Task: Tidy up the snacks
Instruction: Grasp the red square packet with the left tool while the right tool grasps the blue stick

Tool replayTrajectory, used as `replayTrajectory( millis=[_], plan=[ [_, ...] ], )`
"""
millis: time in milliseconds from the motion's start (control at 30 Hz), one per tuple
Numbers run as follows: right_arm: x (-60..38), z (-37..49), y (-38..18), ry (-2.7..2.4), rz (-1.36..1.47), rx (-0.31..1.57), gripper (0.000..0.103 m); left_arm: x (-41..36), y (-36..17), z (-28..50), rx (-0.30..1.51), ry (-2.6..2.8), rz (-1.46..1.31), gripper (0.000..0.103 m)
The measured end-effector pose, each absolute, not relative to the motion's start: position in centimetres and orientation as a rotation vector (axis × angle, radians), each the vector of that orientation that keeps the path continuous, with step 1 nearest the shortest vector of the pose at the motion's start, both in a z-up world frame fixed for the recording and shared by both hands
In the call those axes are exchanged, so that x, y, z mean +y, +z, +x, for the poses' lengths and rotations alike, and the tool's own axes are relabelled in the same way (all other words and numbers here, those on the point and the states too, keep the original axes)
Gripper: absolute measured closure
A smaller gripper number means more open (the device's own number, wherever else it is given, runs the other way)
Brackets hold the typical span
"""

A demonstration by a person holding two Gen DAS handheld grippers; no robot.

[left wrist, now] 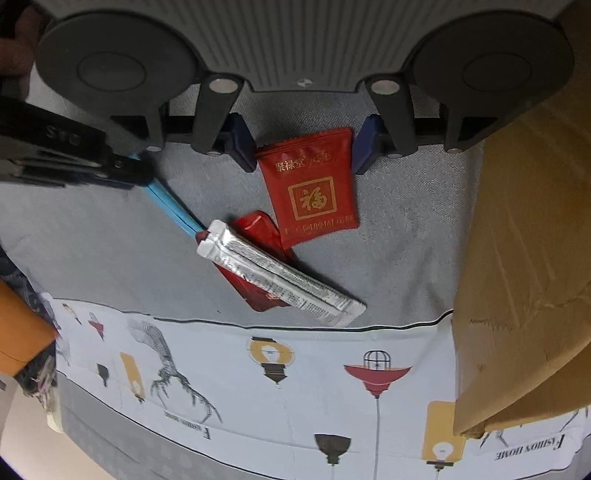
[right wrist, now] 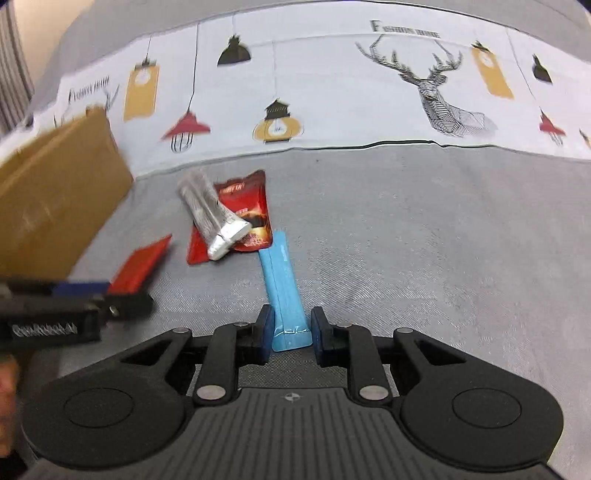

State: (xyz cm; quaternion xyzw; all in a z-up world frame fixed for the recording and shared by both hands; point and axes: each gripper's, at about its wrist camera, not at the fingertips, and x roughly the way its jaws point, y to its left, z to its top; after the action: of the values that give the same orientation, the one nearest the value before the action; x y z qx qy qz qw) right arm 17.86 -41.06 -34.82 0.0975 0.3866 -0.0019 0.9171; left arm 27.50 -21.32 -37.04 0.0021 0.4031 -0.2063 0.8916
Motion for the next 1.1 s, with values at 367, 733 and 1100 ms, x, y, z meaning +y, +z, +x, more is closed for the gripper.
replayTrajectory(
  millis=[367,733,1100],
  plan=[
    [-38.8,18.3,-35.8,0.025,0.111,0.763,0.079,-21.8,-37.9,29.0,0.739,-0.302,0.055,0.052],
    [-39.9,17.3,-32.4,-0.054,0.182,0.781,0.086,-20.7,-35.5,26.9,0.803,-0.413,-0.039,0.087],
    [-38.3,10.2,-31.7,-0.107,0.266,0.778,0.086,-20.5,-36.2,23.9,0.820,-0.471,0.014,0.103]
  ],
)
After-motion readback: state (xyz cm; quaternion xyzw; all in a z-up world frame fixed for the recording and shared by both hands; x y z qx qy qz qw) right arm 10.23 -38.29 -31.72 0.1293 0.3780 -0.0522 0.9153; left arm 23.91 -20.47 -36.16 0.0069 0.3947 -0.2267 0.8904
